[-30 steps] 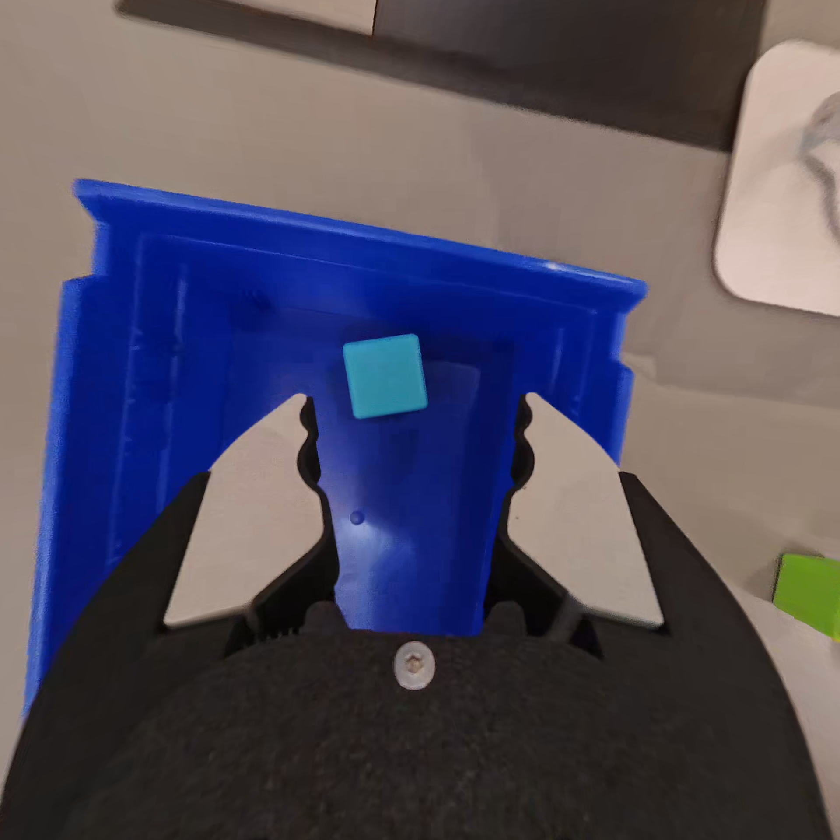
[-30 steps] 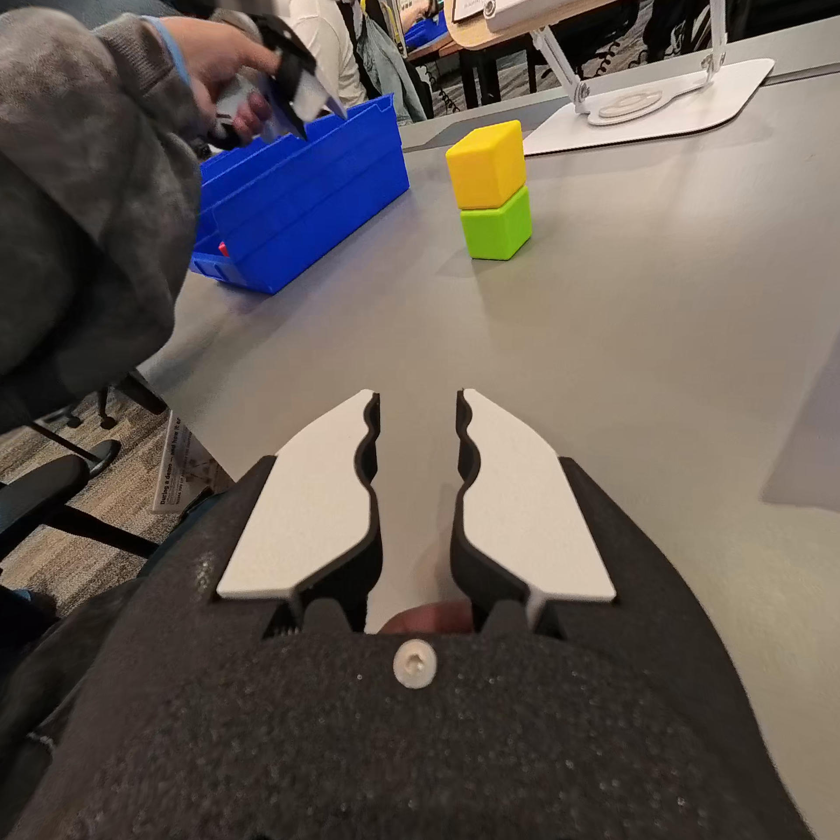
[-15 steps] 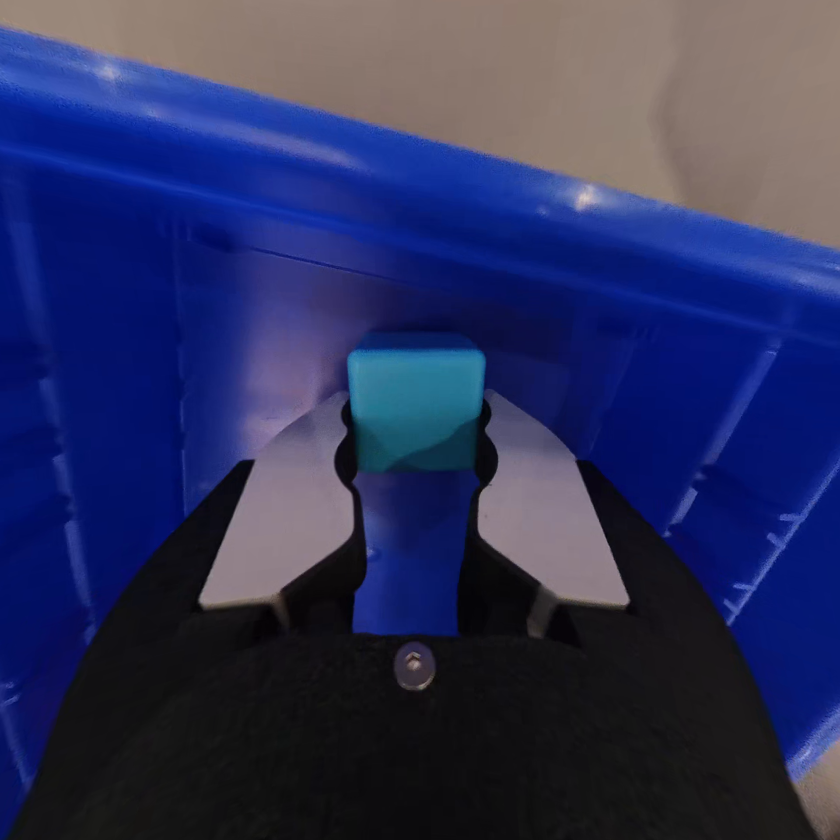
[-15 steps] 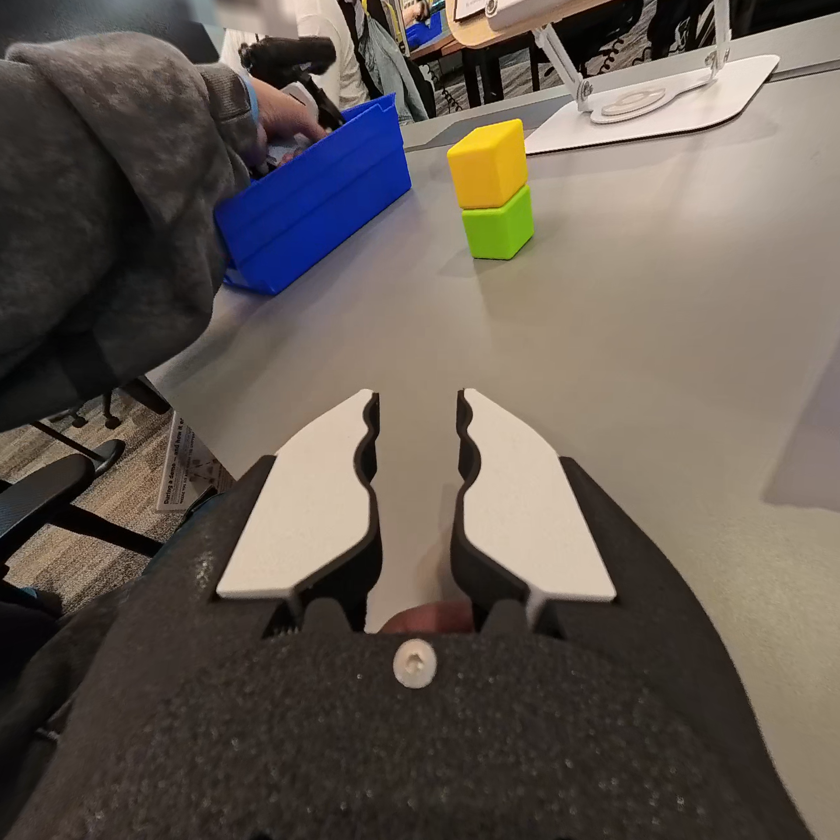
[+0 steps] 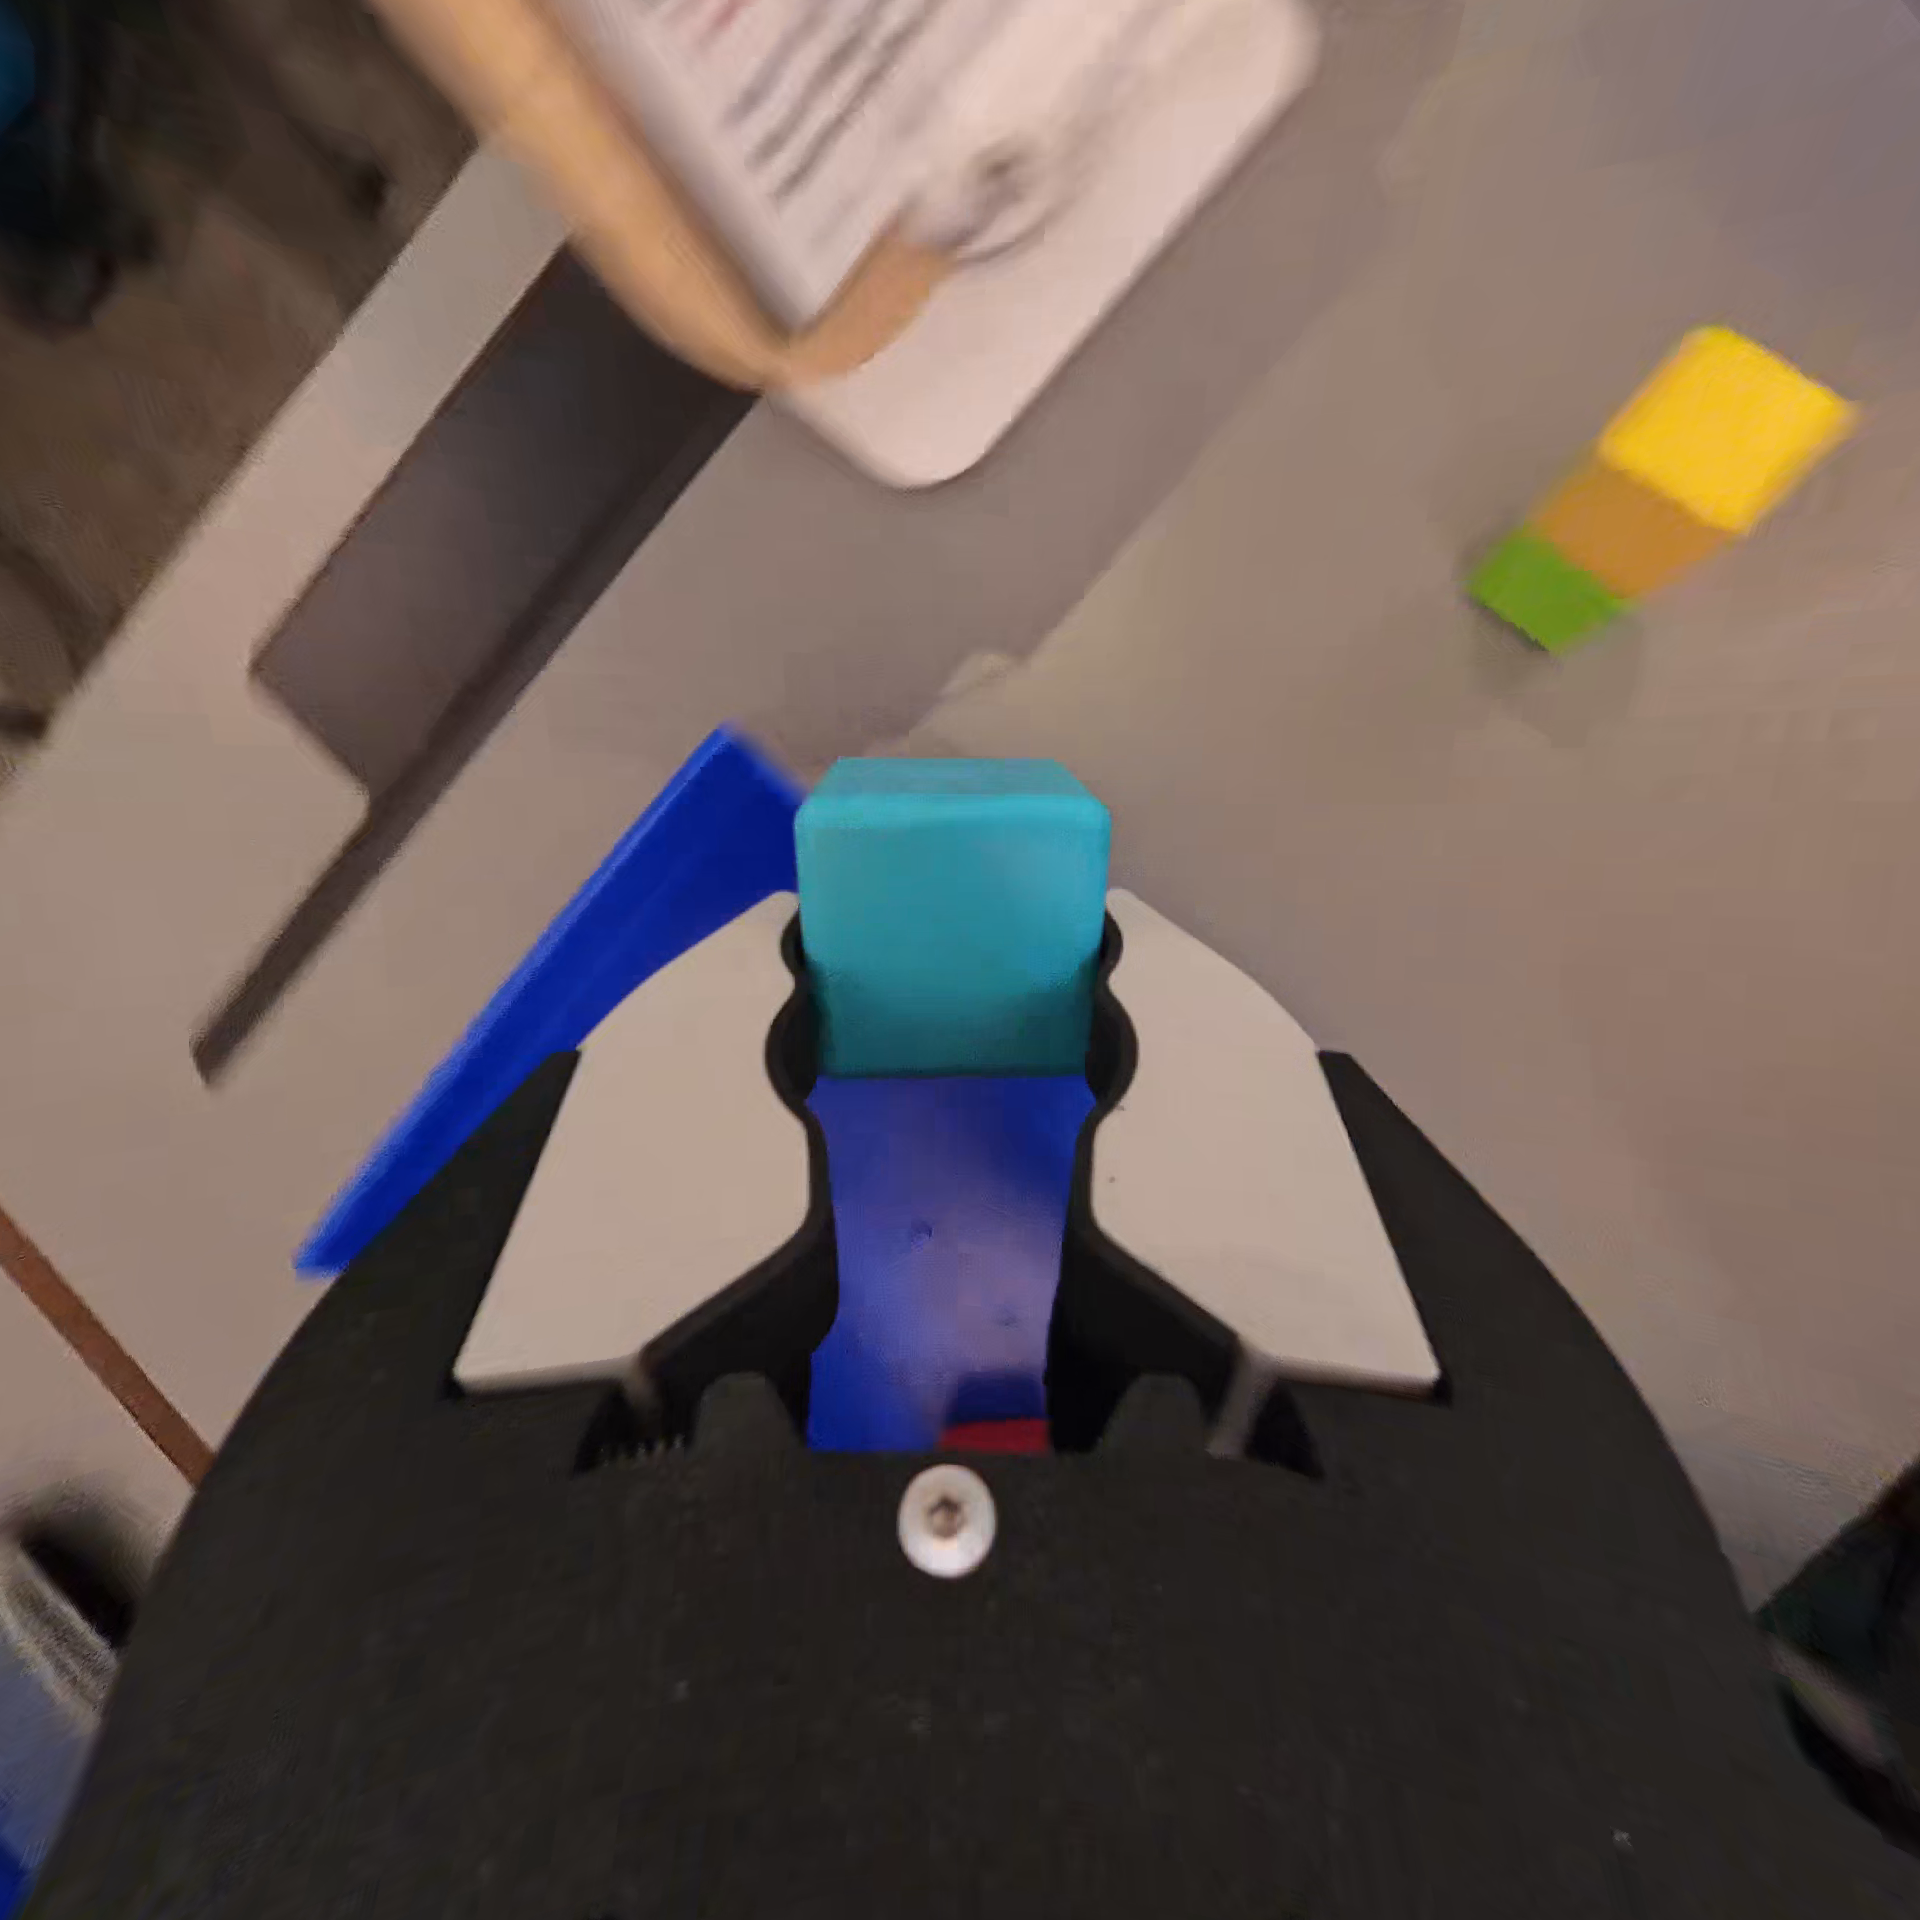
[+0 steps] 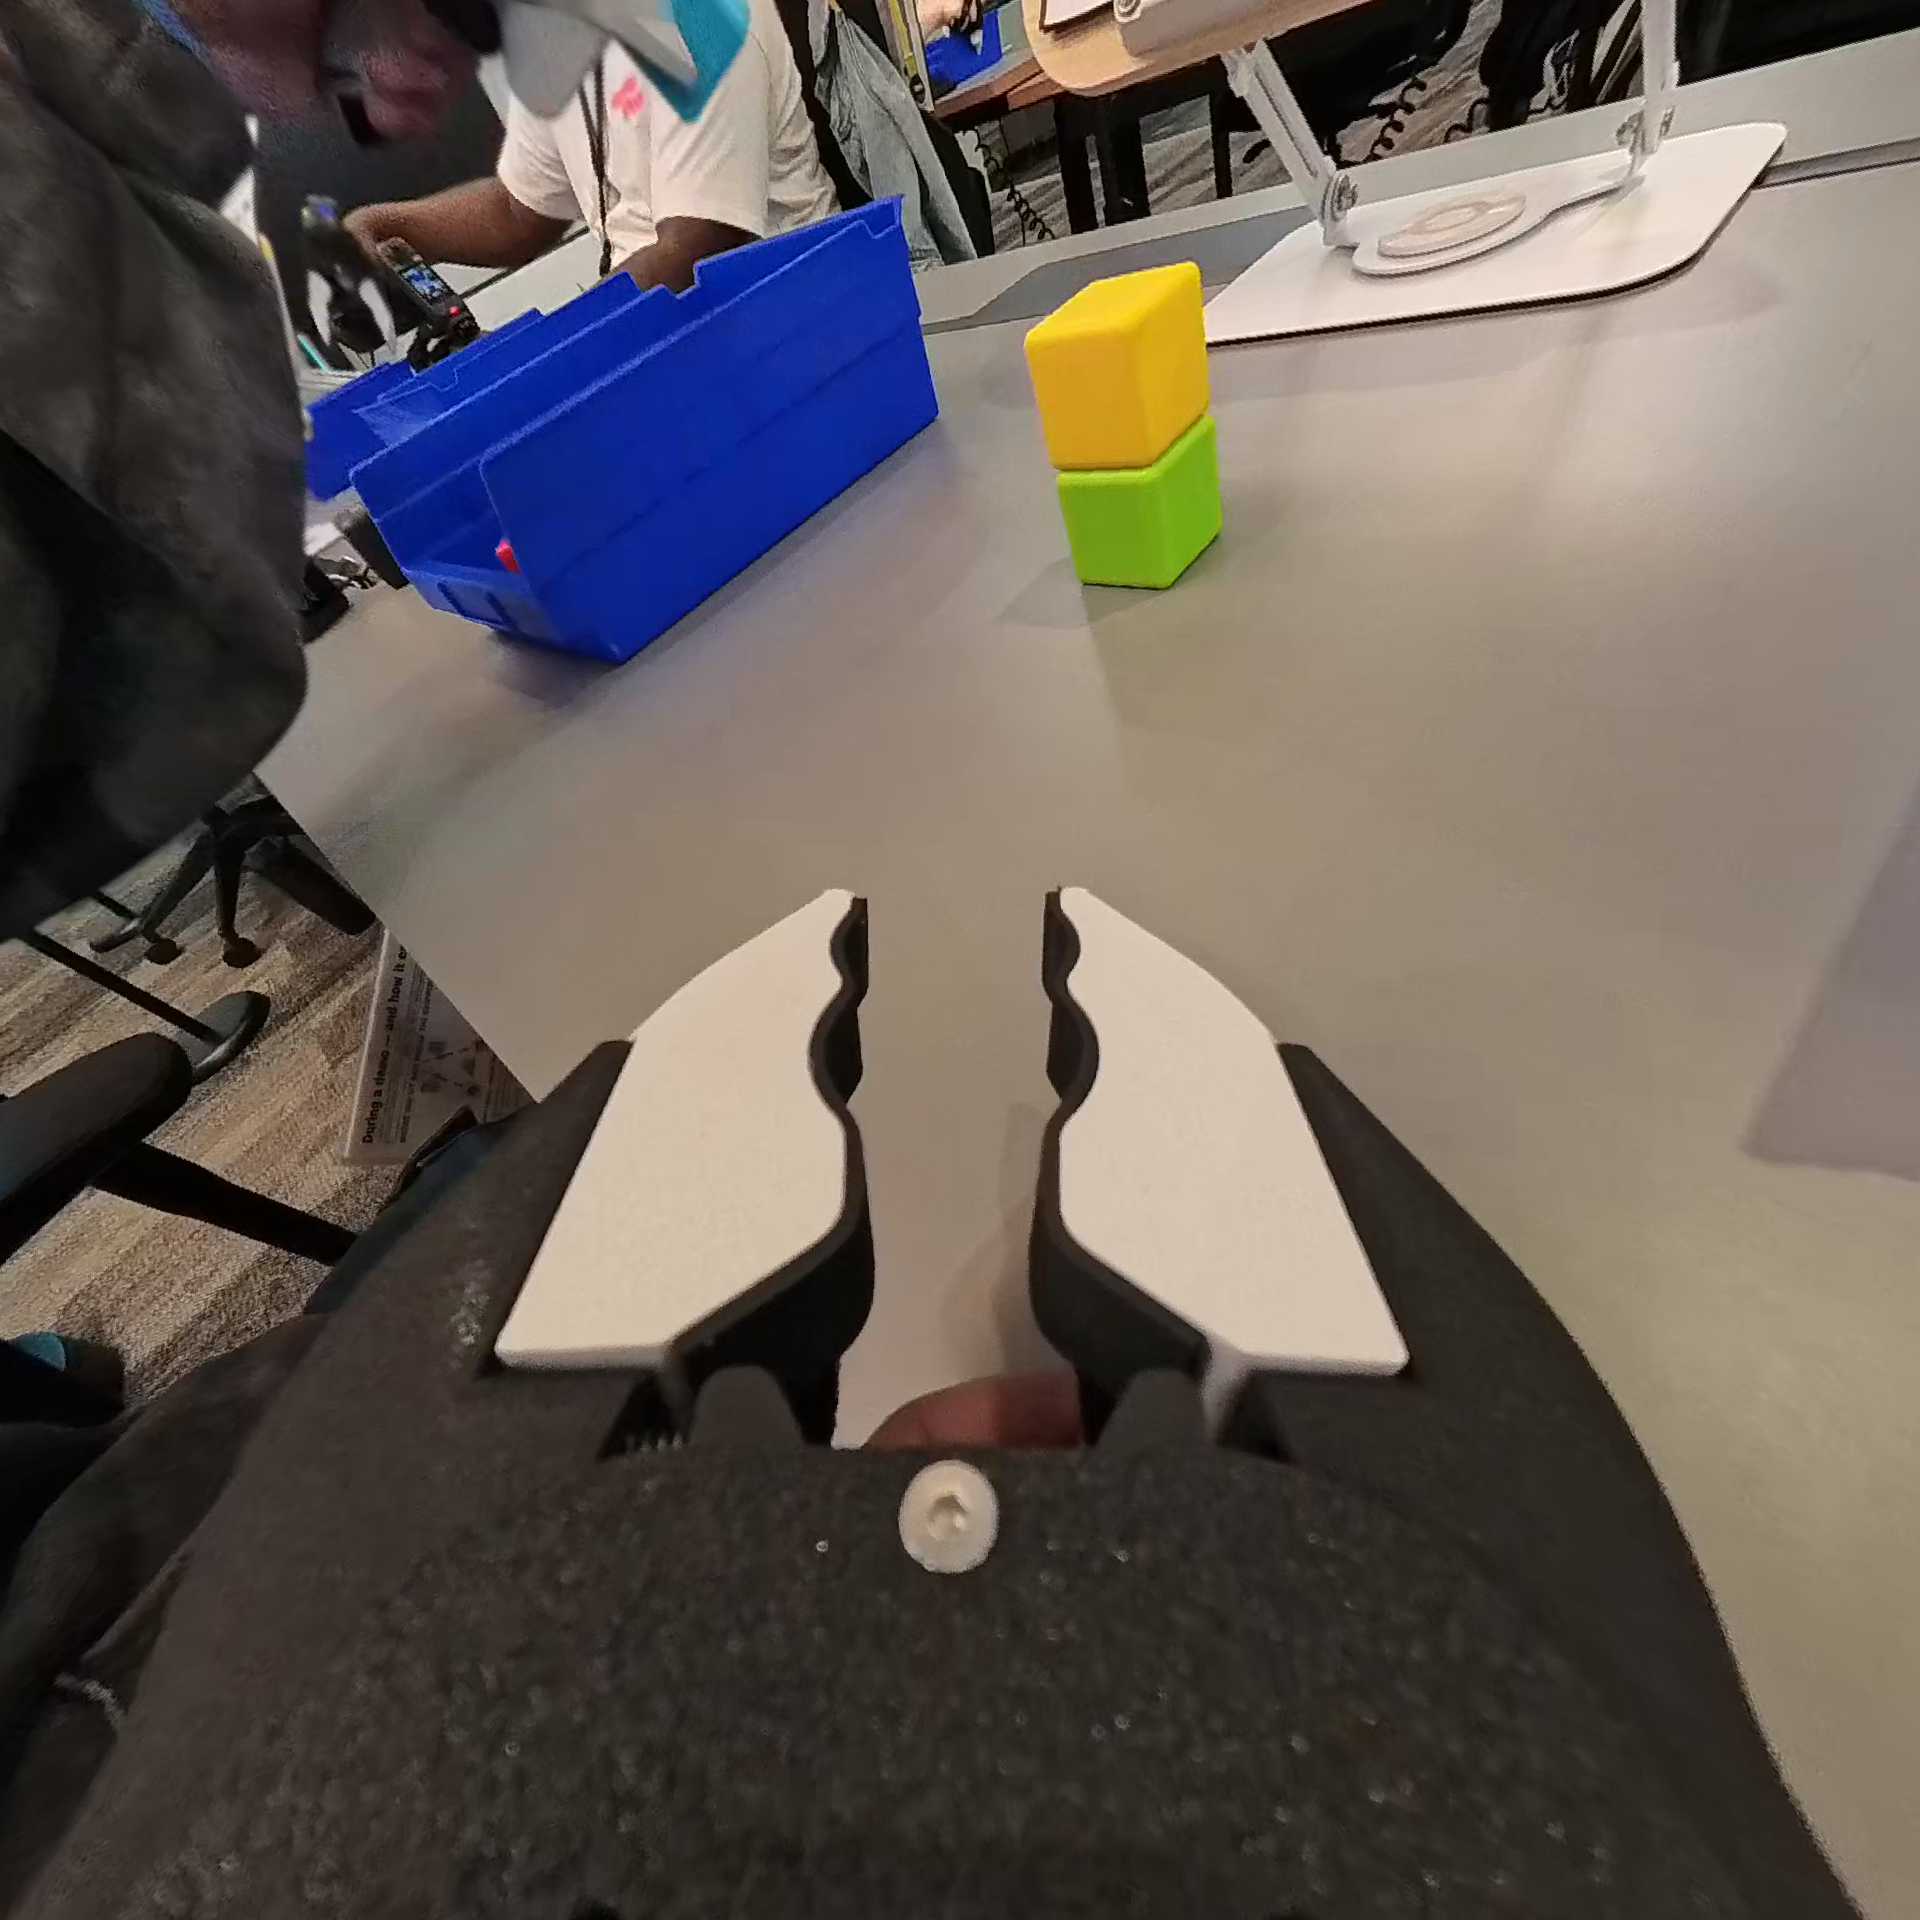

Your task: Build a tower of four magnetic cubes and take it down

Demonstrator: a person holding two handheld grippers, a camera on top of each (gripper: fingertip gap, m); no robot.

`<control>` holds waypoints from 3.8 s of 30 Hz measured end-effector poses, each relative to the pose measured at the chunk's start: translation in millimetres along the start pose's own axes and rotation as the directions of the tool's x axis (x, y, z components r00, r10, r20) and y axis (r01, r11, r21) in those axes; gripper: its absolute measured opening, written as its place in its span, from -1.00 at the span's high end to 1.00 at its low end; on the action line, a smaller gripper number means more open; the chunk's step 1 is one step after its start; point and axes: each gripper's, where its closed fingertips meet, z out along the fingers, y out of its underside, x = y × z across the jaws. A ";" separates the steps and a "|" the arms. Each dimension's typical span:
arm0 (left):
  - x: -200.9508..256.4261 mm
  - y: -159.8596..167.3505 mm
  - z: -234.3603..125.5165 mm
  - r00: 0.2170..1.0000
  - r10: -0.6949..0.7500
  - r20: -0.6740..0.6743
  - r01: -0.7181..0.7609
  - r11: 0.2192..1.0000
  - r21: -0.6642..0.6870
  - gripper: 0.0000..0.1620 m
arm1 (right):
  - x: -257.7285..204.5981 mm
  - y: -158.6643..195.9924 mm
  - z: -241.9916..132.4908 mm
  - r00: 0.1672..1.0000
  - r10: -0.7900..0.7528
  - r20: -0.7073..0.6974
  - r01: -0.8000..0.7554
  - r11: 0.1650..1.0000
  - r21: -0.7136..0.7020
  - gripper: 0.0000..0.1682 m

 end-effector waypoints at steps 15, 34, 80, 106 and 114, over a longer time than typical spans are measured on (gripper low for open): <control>176.5 -80.8 66.3 0.734 0.535 -0.418 -0.627 0.770 -0.115 0.40 | -0.2 -0.4 0.9 1.000 -0.005 -0.001 0.005 1.000 -0.003 0.65; 205.9 -71.5 118.2 0.697 0.533 -0.480 -0.660 0.739 -0.138 0.40 | -1.3 -0.7 -1.2 1.000 -0.009 0.005 0.009 1.000 0.013 0.65; 55.4 205.8 -66.4 0.957 -0.044 0.286 0.083 0.989 -0.124 0.06 | -2.4 0.6 1.6 1.000 -0.009 0.017 0.009 1.000 -0.011 0.64; 27.8 250.4 14.3 0.989 -0.119 -0.083 0.059 0.855 -0.515 0.39 | -3.4 0.6 1.2 0.999 0.002 0.033 -0.001 1.000 -0.010 0.64; 24.8 161.8 -26.5 0.997 0.067 0.029 -0.059 0.977 -0.206 0.39 | -3.4 0.6 1.0 0.999 0.002 0.033 -0.002 1.000 -0.008 0.64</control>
